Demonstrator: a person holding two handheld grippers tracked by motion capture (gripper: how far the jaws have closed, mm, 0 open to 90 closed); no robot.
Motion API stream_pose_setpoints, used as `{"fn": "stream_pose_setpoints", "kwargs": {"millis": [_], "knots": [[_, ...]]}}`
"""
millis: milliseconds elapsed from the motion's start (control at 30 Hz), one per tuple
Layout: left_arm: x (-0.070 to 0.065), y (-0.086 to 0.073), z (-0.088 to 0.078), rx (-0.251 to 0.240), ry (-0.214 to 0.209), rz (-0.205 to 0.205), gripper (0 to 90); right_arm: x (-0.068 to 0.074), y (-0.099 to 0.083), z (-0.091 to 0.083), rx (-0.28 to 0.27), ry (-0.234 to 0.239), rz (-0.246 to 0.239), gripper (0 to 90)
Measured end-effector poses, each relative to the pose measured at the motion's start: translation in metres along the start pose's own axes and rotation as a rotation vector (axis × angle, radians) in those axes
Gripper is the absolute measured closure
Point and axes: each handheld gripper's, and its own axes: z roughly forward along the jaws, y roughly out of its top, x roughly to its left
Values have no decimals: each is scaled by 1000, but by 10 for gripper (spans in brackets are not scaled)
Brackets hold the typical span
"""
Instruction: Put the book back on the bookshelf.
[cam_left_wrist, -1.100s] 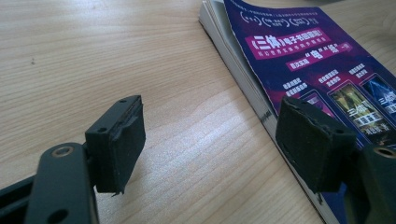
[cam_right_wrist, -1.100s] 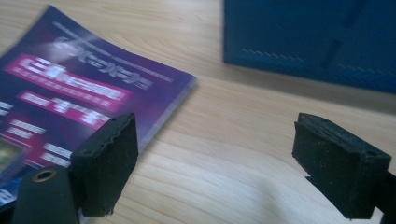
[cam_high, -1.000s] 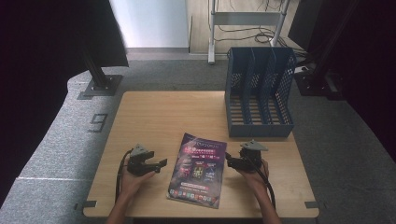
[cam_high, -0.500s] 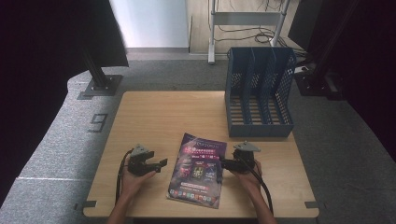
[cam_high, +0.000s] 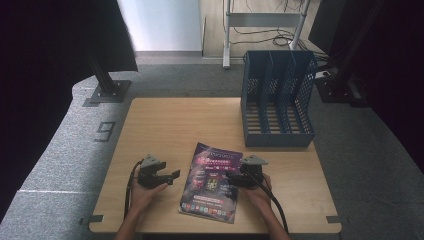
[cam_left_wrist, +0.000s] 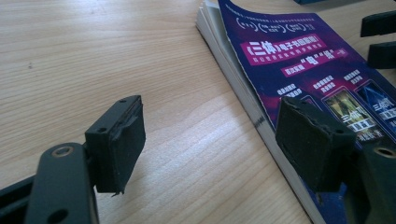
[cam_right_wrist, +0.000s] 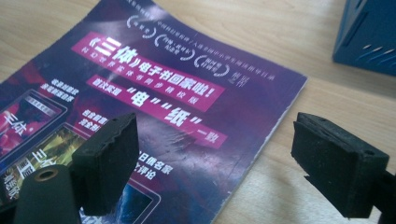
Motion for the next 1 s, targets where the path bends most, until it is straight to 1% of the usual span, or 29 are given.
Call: {"fn": "stream_pose_setpoints", "kwargs": {"millis": [233, 300, 333, 367, 567, 700, 800, 867, 1000], "knots": [[-4, 0, 3, 8, -9, 11, 245, 4, -3, 4, 19, 3, -10, 142], [-5, 0, 4, 10, -10, 12, 245, 5, -5, 7, 32, 18, -7, 137], [-5, 0, 4, 11, -11, 12, 245, 5, -5, 7, 32, 18, -7, 137], [-5, 0, 4, 9, -12, 11, 245, 6, -6, 9, 43, 12, -17, 135], [-6, 0, 4, 6, -15, 9, 245, 7, -7, 10, 44, 19, -9, 139], [-6, 0, 5, 15, -13, 14, 246, 6, -7, 11, 49, 26, -1, 140], [-7, -1, 7, 22, -14, 15, 247, 6, -7, 11, 50, 24, -4, 141], [-8, -1, 9, 21, -17, 12, 248, 6, -7, 11, 52, 23, -2, 143], [-13, 2, 13, 26, -16, 22, 250, 7, -7, 10, 52, 18, -3, 151]]}}
